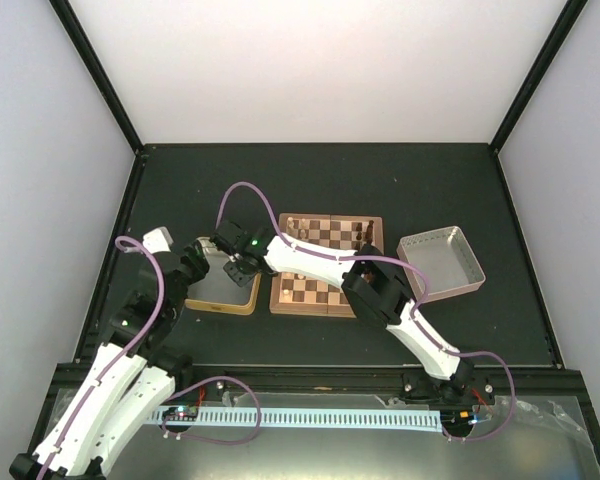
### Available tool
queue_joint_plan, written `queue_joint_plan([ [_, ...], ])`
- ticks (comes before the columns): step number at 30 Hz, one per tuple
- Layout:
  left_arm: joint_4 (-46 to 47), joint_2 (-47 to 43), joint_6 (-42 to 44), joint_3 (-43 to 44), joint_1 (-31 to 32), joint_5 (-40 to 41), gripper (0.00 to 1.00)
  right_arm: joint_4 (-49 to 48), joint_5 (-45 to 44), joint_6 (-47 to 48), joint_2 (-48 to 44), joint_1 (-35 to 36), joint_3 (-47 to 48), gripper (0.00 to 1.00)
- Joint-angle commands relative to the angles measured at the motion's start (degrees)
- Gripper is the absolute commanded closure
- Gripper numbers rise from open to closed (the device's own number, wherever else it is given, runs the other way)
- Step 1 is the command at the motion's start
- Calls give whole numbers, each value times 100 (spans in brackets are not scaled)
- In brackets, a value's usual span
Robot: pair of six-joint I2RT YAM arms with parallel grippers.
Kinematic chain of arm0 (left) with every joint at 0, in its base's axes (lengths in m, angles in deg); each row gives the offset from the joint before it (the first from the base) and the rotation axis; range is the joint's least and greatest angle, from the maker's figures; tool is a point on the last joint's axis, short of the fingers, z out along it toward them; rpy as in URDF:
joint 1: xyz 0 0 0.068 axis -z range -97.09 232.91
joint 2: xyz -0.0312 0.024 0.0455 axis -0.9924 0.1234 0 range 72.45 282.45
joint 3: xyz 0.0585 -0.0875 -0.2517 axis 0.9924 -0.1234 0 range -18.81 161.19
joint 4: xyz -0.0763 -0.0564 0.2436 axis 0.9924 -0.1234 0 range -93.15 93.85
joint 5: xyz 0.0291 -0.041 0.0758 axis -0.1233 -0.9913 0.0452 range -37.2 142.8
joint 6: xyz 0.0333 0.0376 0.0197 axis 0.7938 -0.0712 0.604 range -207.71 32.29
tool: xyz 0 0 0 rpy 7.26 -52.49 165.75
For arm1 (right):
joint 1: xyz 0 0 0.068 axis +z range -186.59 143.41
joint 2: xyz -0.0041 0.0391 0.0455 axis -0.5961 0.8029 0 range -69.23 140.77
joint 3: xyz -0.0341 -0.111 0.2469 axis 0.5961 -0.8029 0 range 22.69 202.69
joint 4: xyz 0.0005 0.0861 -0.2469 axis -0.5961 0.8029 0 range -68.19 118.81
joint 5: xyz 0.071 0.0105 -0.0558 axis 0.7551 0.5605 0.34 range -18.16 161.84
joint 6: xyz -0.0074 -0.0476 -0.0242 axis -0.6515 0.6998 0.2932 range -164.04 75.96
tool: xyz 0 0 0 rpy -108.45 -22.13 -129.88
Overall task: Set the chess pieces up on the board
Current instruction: Pick up the chess piece from the storage box.
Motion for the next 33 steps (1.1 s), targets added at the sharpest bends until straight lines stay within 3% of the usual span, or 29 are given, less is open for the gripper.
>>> queue_joint_plan([
  [1,-7,70,-56,-40,-45,34,36,209,-4,42,20,1,281,67],
  [20,-25,138,-37,-12,-54,-16,36,694,-426,566,877,-99,1074,69],
  [28,10,237,-37,-21,-54,-124,36,683,-82,481,853,-168,1117,89],
  [33,39,321,-56,-44,-54,-321,36,357,119,234,628,-255,1017,93],
])
